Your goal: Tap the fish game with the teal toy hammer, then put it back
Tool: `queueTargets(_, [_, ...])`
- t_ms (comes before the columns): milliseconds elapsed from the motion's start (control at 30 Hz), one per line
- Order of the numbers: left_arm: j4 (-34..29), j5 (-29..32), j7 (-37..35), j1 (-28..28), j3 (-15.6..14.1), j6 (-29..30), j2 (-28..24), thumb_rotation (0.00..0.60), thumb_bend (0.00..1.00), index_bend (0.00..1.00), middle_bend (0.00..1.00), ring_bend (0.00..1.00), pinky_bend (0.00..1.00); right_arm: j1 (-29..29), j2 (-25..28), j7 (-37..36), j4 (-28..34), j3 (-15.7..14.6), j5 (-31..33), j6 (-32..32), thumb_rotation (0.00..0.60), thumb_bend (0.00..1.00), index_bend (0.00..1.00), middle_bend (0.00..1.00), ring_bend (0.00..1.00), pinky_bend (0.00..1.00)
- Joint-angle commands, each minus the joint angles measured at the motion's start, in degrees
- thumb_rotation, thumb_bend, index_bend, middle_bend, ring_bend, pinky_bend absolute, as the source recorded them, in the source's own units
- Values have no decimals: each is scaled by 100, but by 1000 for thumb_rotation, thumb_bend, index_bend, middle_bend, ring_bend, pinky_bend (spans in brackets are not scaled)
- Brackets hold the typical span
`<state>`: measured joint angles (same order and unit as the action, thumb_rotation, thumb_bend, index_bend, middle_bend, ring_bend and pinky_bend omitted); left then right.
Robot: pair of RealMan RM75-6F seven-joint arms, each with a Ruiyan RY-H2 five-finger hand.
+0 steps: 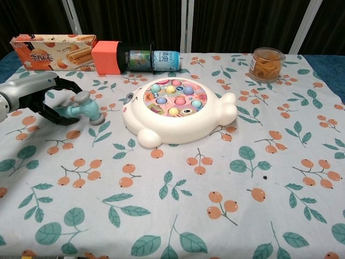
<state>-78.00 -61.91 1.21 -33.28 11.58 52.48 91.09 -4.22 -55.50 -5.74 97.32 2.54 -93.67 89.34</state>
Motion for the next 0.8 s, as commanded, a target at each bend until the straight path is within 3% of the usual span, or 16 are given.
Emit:
queueTargets(33, [46,10,-24,-25,14,-14,32,600,285,386,192,77,41,-6,0,3,5,2,1,-9,600,148,0,46,0,0])
queueTargets(800, [192,-157,-262,-77,-32,-27,125,600,333,437,197,77,41,-49,-2,86,81,17,93,-127,600,147,0,52,0,0])
